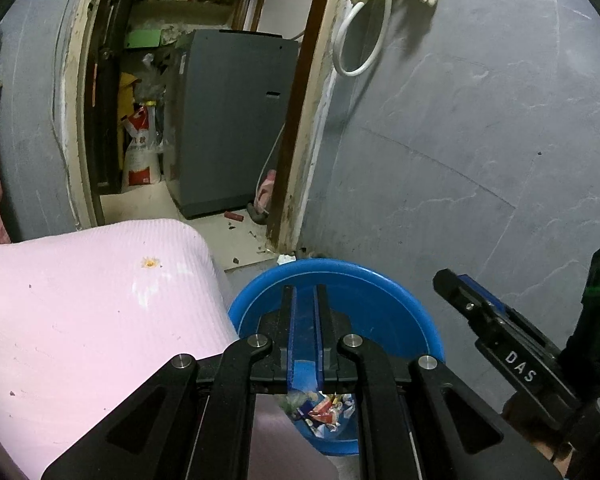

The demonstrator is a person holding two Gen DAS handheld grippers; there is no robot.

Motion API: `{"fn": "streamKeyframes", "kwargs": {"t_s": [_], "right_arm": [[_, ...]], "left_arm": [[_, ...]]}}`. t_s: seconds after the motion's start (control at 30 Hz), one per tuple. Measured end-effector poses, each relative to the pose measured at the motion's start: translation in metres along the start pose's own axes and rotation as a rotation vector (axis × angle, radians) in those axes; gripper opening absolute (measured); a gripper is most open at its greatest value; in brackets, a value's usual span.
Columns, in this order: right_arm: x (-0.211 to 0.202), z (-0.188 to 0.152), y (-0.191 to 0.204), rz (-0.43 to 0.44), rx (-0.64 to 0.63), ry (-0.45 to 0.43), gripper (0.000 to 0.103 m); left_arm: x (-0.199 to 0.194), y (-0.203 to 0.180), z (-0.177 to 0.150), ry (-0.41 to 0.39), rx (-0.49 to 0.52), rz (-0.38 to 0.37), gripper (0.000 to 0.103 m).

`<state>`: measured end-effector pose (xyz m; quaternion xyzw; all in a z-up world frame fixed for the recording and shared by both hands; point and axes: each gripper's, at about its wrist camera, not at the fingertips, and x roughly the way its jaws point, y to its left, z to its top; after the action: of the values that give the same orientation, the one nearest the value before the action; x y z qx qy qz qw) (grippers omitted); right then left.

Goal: Collect trash

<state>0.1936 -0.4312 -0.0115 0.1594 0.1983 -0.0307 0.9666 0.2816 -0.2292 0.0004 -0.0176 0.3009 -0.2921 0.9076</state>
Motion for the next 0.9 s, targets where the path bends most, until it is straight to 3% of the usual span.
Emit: {"fn": "streamKeyframes", "kwargs": {"t_s": [0.1,0.23,0.37,0.57,0.67,0.73,0.8,0.9], "right_arm": [[-0.002,0.000,0.000,0.000,0.001,-0.007,0.044],[-0.003,0.001,0.000,0.005,0.006,-0.012,0.058],[-0.007,0.006,-0.003,-0.001,0.020,-0.024,0.073],[-0.016,0.011,-0.003,0.002,0.025,-0.052,0.082],[-0.019,0.013,-0.002,0.010,0.022,-0.060,0.093],[-0.021,0.014,0.000,0.015,0.020,-0.064,0.102],[-0.026,0.016,0.003,0.010,0.016,-0.072,0.103],[-0.035,0.020,0.011,-0.006,-0.011,-0.092,0.103]], "left_arm": [[-0.003,0.001,-0.002,-0.003,-0.012,0.010,0.009],[-0.010,0.004,-0.002,-0.028,-0.032,0.006,0.039],[-0.016,0.005,0.000,-0.038,-0.034,0.027,0.042],[-0.030,0.012,0.001,-0.065,-0.039,0.040,0.061],[-0.039,0.014,0.002,-0.085,-0.047,0.057,0.078],[-0.049,0.019,0.003,-0.113,-0.065,0.060,0.096],[-0.059,0.025,0.003,-0.153,-0.093,0.060,0.101],[-0.075,0.031,0.006,-0.189,-0.114,0.069,0.101]]}}
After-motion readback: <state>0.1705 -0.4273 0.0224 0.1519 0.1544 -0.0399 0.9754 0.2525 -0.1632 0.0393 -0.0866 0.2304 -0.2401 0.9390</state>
